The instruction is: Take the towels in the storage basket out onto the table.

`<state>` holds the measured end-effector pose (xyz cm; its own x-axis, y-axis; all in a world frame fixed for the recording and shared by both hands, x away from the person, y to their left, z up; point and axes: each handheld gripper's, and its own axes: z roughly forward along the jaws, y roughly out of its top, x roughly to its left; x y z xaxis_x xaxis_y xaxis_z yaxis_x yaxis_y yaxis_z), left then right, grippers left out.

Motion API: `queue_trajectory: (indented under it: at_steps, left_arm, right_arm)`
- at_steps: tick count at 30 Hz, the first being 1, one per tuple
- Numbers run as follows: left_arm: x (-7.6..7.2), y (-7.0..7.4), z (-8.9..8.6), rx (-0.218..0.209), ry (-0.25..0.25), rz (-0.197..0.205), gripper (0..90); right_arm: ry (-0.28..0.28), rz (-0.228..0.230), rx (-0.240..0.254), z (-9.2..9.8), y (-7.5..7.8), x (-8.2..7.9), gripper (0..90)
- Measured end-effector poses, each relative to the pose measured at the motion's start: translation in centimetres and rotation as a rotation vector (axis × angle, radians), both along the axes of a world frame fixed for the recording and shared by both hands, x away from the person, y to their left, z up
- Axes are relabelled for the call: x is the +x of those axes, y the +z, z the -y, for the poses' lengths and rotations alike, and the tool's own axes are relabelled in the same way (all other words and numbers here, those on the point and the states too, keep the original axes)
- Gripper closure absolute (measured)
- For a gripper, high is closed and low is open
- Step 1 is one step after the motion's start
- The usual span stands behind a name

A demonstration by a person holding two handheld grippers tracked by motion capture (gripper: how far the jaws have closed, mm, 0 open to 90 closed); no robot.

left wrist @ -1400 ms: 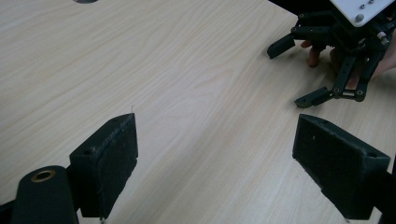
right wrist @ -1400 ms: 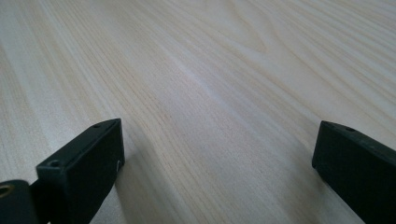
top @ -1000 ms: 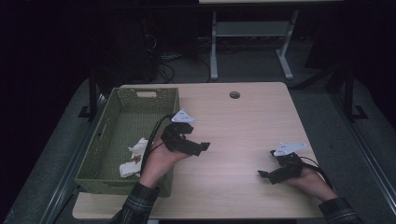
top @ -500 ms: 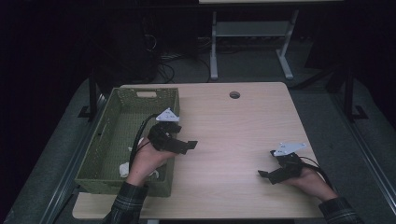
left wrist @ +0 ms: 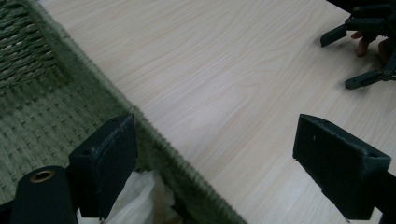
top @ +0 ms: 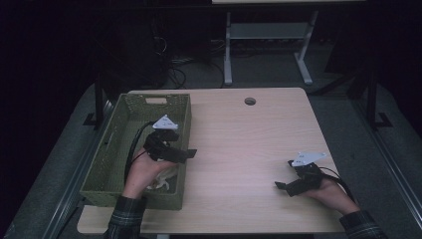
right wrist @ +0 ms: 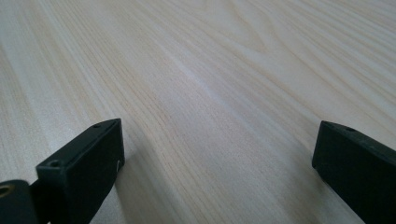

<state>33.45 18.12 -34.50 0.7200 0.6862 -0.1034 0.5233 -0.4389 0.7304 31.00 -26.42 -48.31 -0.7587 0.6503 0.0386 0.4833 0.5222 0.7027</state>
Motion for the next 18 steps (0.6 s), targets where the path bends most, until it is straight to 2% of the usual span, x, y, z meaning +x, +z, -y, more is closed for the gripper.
queue_trajectory:
  at_steps: [3, 18]
  left_arm:
    - [0.0, 0.1, -0.7, -0.012, 0.018, 0.002, 13.3]
    - [-0.1, -0.1, -5.2, 0.011, 0.126, 0.015, 13.2]
  right_arm:
    - [0.0, 0.0, 0.0, 0.0, 0.0, 0.0, 1.8]
    - [0.001, -0.001, -0.001, 0.0, 0.0, 0.0, 1.8]
